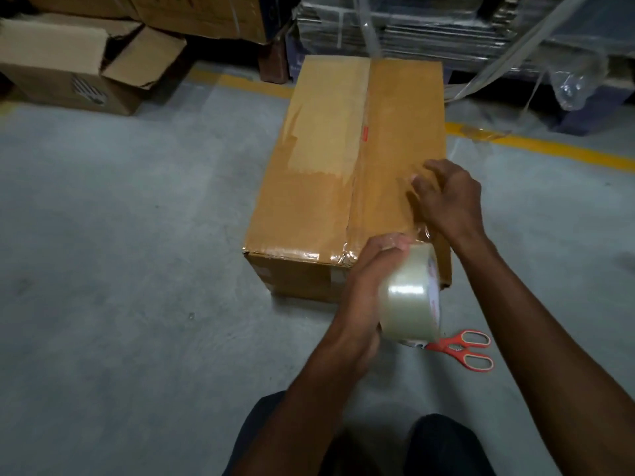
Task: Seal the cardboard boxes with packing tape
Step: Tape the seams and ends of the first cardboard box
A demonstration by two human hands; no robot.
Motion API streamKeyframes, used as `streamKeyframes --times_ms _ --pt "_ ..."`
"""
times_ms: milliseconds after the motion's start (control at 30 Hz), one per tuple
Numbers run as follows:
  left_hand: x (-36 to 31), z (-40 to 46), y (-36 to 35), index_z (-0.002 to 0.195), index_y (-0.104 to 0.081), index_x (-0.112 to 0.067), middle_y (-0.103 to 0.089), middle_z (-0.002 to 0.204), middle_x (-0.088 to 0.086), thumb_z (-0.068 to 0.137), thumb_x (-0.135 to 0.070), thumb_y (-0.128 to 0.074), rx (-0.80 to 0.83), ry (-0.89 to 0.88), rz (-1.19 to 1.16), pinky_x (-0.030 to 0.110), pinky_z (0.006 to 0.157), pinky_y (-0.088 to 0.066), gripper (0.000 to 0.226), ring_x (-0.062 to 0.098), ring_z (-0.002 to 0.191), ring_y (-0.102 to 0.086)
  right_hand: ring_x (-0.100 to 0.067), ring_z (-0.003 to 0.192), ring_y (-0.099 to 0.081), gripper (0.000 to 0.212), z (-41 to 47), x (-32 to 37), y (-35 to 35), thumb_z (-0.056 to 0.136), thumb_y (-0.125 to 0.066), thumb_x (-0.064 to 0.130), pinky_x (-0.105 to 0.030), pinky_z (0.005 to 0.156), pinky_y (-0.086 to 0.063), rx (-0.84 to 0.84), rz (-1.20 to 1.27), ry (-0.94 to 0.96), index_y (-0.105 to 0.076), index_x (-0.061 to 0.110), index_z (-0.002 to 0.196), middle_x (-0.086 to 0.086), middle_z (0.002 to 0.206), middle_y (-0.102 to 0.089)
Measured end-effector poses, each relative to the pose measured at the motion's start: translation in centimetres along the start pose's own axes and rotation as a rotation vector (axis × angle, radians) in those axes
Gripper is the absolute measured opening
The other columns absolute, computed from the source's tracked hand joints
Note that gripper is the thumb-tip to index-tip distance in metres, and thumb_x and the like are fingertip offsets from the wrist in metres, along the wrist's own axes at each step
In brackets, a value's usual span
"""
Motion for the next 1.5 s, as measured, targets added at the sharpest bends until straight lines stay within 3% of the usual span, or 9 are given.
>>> streamKeyframes --times_ms 167,267,433,533,667,767,867,1067,1500 --pt "-5.1 0.2 4.0 0.117 -0.067 -0.025 -0.069 0.111 0.005 0.092 -0.034 -0.065 -0.229 -0.090 -0.078 0.041 0.079 -0.048 0.027 0.027 0.100 -0.063 -0.023 0.093 -0.071 0.049 -6.8 7.6 1.3 0.103 -0.048 0.051 -0.033 0.081 -0.059 0.167 0.657 0.070 -0.073 0.010 0.094 -0.008 0.092 -0.074" --pt "-6.6 0.4 6.0 0.135 -0.061 -0.017 -0.066 0.128 0.019 0.089 -0.040 -0.070 -0.326 -0.096 -0.192 0.046 0.077 -0.055 0.051 0.032 0.102 -0.064 -0.014 0.101 -0.065 0.046 -11.2 11.7 -1.3 0.084 -0.069 0.058 -0.029 0.088 -0.052 0.426 0.452 0.331 -0.067 0.017 0.104 0.006 0.101 -0.069" --pt "-6.2 -0.2 9.2 0.132 -0.064 -0.011 -0.069 0.102 0.013 0.094 -0.031 -0.069 -0.430 -0.039 -0.395 0.040 0.066 -0.061 0.043 0.025 0.077 -0.069 -0.014 0.086 -0.060 0.043 -12.0 12.6 -3.3 0.063 -0.080 0.039 -0.031 0.072 -0.046 0.392 0.137 0.564 -0.065 0.017 0.097 0.007 0.090 -0.066" --pt "-5.4 -0.8 12.5 0.117 -0.075 -0.007 -0.073 0.087 0.004 0.089 -0.021 -0.076 -0.559 -0.039 -0.284 0.025 0.052 -0.054 0.031 0.015 0.061 -0.067 -0.012 0.079 -0.061 0.037 -11.5 12.5 -3.5 0.060 -0.078 0.035 -0.036 0.070 -0.049 0.464 0.174 0.561 -0.061 0.022 0.091 0.007 0.083 -0.065" --pt "-7.4 -1.3 16.7 0.088 -0.084 -0.013 -0.075 0.076 -0.002 0.081 -0.021 -0.086 -0.696 -0.258 0.129 0.031 0.067 -0.055 0.011 0.016 0.070 -0.066 -0.008 0.090 -0.066 0.045 -11.3 13.1 -4.6 0.060 -0.074 0.045 -0.040 0.078 -0.054 0.562 0.182 0.560 -0.064 0.028 0.101 0.014 0.094 -0.069" --pt "-9.9 -1.5 18.1 0.086 -0.084 -0.022 -0.079 0.083 -0.002 0.082 -0.024 -0.085 -0.674 -0.383 0.360 0.043 0.082 -0.061 0.005 0.020 0.081 -0.075 -0.013 0.091 -0.067 0.045 -11.6 14.2 -5.4 0.064 -0.076 0.038 -0.043 0.078 -0.055 0.592 0.183 0.603 -0.066 0.024 0.106 0.008 0.095 -0.070" --pt "-12.0 -1.7 18.9 0.088 -0.084 -0.019 -0.078 0.077 -0.004 0.083 -0.021 -0.083 -0.681 -0.429 0.490 0.030 0.069 -0.058 0.005 0.009 0.071 -0.073 -0.017 0.087 -0.068 0.044 -11.6 15.5 -6.1 0.067 -0.078 0.038 -0.043 0.073 -0.054 0.584 0.180 0.636 -0.067 0.021 0.105 0.004 0.093 -0.071" --pt "-13.1 -1.1 22.4 0.083 -0.083 -0.017 -0.077 0.071 0.001 0.086 -0.020 -0.082 -0.714 -0.329 0.510 0.024 0.059 -0.053 0.004 0.010 0.066 -0.071 -0.005 0.075 -0.067 0.042 -11.1 15.4 -5.4 0.065 -0.091 0.041 -0.021 0.061 -0.049 0.587 -0.009 0.648 -0.068 0.025 0.096 0.009 0.084 -0.071" --pt "-10.1 -0.7 24.4 0.076 -0.082 -0.012 -0.073 0.064 0.006 0.083 -0.013 -0.081 -0.776 -0.238 0.434 0.028 0.059 -0.059 0.008 0.015 0.060 -0.067 -0.011 0.080 -0.066 0.055 -11.9 10.4 -0.3 0.053 -0.078 0.062 -0.024 0.057 -0.048 0.598 0.045 0.504 -0.062 0.027 0.093 0.013 0.090 -0.069"
Point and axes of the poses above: each hand's wrist, its own z-axis towards the middle knuckle, its own y-axis out of the back of the hand, x = y × z, the point moved 10 cm from there along z, towards the middle knuckle
